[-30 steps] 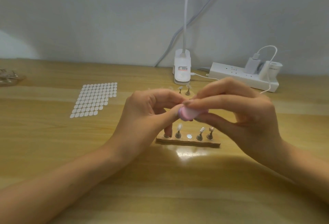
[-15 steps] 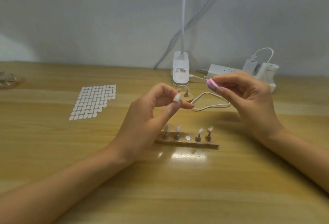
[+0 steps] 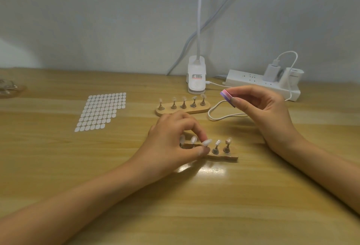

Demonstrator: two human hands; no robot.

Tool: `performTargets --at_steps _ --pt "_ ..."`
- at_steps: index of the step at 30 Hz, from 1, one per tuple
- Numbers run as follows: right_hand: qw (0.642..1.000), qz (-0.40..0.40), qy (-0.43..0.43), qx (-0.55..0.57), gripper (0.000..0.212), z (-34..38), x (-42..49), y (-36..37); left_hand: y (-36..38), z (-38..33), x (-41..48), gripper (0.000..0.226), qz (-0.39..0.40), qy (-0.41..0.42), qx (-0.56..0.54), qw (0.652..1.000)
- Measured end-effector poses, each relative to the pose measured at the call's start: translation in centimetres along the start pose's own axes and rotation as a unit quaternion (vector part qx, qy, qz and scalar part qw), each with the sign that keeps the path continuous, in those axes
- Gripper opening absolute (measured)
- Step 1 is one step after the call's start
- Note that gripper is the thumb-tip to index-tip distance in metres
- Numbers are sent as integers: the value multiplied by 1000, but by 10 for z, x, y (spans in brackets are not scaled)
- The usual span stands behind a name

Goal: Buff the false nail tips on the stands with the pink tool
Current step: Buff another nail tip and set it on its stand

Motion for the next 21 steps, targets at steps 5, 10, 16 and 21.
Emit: performTargets --at_steps 5,10,16,21 --pt "1000 -1 6 1 25 1 1 1 3 -3 1 19 13 -7 21 1000" --pt "1000 -4 11 -2 32 0 2 1 7 -11 5 16 20 22 28 999" --pt "1000 -8 25 2 36 -1 4 1 11 -13 6 17 10 89 70 994" --pt "1000 -25 13 -1 30 3 2 -1 8 -25 -3 10 -96 232 145 957"
Point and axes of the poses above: each hand's wrist, its own x-axis towards the middle knuckle, its own y-axis out of the palm, z = x × y, the point moved 3 cm from there along x, towards the middle knuckle, and after that the axes turned 1 degree about y, right-handed, at the moved point
